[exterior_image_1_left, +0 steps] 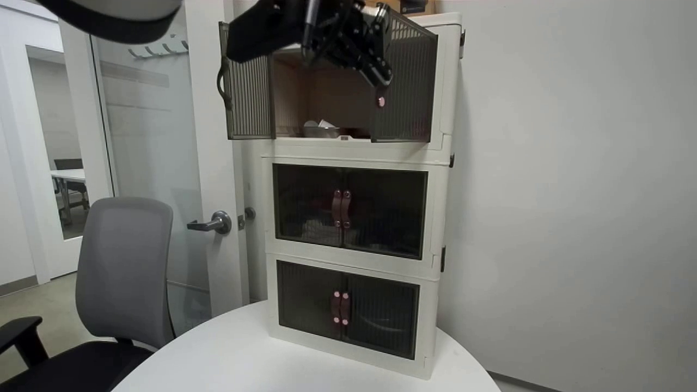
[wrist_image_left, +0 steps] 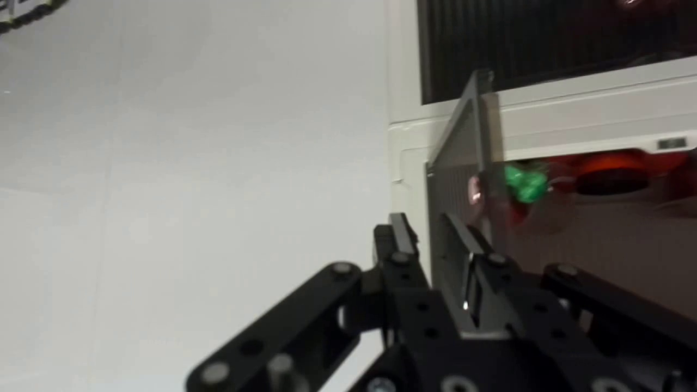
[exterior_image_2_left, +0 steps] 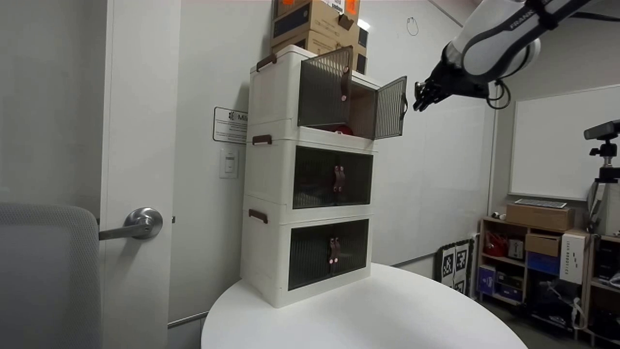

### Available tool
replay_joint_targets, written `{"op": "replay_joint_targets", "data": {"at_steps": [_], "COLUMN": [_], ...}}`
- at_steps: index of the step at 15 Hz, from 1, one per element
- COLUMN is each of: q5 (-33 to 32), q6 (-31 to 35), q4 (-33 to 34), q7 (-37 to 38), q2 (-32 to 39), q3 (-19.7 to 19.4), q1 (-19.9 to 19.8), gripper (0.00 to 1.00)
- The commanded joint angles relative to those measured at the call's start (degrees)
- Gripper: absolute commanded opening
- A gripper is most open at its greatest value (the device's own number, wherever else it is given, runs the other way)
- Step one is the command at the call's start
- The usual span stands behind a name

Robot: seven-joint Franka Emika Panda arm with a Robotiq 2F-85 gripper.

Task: Open the left and right door of the first cabinet

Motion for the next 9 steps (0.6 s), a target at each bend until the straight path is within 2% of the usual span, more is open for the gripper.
{"op": "replay_joint_targets", "data": {"at_steps": [1,2,3,4,5,9], "q5": [-10.7,-12.7,-13.0,-13.3,-12.9,-8.6], "q6": [-3.1,-4.1,-5.2,-6.2,-7.5,-14.3], "q4": [-9.9,-11.5,-12.9,-14.1,-14.9,-16.2], "q7": [15.5,19.3,21.2,23.0,24.2,27.7], "q2": [-14.4,-17.0,-19.4,-21.4,-23.1,-27.1], "q3": [8.9,10.6,12.0,13.2,14.2,17.0], "q1": [-12.3,-14.1,-15.3,-16.0,-16.3,-15.5], "gripper": [0.05,0.12,0.45,0.42,0.43,0.7]}}
